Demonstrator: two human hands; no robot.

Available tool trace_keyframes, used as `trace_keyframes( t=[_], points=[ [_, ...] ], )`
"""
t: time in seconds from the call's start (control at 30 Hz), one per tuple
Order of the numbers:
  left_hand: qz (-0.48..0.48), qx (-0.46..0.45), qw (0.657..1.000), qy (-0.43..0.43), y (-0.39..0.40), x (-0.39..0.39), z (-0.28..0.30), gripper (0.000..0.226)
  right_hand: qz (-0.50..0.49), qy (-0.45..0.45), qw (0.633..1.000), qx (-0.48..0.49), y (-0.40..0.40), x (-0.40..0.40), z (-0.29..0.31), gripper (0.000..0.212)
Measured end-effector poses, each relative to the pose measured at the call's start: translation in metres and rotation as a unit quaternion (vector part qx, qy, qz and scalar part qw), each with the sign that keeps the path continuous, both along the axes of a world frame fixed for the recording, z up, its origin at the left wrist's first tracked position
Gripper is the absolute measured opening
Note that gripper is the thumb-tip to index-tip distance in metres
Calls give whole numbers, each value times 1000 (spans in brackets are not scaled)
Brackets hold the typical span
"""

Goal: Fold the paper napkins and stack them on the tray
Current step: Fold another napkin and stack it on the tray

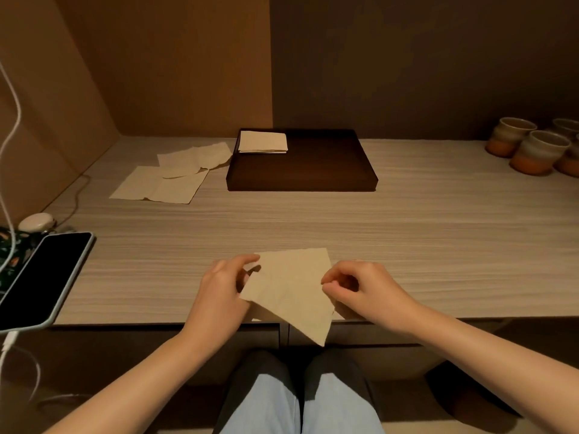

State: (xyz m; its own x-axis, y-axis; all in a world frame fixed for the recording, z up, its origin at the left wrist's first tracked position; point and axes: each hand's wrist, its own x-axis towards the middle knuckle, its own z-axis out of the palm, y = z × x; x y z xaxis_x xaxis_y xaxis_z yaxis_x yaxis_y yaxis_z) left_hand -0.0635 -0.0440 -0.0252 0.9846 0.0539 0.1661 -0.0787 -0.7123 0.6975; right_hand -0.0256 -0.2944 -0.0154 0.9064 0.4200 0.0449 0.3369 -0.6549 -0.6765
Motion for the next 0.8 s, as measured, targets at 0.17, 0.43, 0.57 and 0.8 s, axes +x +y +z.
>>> trace_keyframes(
  t=[0.17,0.43,0.57,0.8],
  points=[
    [60,25,997,29,-9,8,6,42,-18,74,996,44,1,7,5,21],
    [88,32,995,24,-14,13,10,25,45,87,995,-3,-5,6,4,41],
    [88,41,995,18,-13,15,8,22,21,44,999,-20,2,8,3,22],
    [80,34,996,-1,-13,19,2,18,-92,46,995,-12,14,17,7,27]
  ],
)
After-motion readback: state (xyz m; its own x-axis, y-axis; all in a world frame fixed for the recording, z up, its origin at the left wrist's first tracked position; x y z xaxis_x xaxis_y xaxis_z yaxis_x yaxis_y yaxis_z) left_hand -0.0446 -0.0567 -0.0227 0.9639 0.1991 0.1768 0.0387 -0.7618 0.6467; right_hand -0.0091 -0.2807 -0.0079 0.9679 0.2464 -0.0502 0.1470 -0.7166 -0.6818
